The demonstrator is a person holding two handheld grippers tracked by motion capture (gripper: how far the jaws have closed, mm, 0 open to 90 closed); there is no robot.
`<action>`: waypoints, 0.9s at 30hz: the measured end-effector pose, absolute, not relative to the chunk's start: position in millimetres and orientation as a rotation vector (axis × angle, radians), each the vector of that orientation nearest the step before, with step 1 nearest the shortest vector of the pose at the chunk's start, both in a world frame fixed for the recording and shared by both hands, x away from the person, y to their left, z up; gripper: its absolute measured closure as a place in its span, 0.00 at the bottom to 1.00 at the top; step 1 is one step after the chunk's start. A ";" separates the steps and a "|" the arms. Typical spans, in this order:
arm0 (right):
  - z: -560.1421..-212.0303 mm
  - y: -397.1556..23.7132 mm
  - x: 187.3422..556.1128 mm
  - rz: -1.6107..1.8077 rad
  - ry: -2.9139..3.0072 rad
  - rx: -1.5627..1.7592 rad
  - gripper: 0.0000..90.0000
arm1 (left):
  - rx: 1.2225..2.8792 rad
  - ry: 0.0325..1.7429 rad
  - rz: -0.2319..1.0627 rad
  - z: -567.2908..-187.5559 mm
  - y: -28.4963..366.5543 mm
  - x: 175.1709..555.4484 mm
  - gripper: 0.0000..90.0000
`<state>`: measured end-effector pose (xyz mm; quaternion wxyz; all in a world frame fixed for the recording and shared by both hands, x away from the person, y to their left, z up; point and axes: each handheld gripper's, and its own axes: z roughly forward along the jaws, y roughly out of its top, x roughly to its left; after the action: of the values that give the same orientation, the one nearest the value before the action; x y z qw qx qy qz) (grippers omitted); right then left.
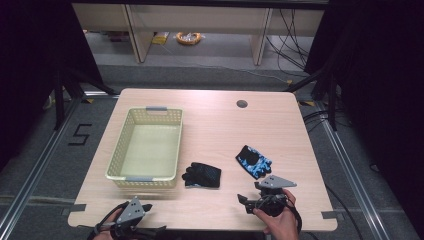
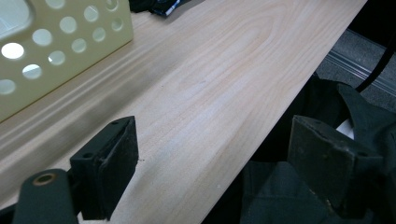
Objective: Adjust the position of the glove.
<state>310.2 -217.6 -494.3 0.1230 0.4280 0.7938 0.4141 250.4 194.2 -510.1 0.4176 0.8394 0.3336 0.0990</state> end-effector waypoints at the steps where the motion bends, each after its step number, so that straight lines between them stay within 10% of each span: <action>1: -494.6 -217.7 310.5 1.207 2.316 1.239 0.24 | 2.106 0.837 0.248 -510.1 194.2 250.4 0.17; 27: -483.1 -191.8 323.3 1.300 2.336 1.187 0.47 | 2.083 0.859 0.226 -512.7 195.6 255.0 0.17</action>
<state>323.3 -191.8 -483.1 0.1081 0.4033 0.7939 0.4419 255.0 195.6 -512.7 0.4248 0.8327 0.3434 0.0905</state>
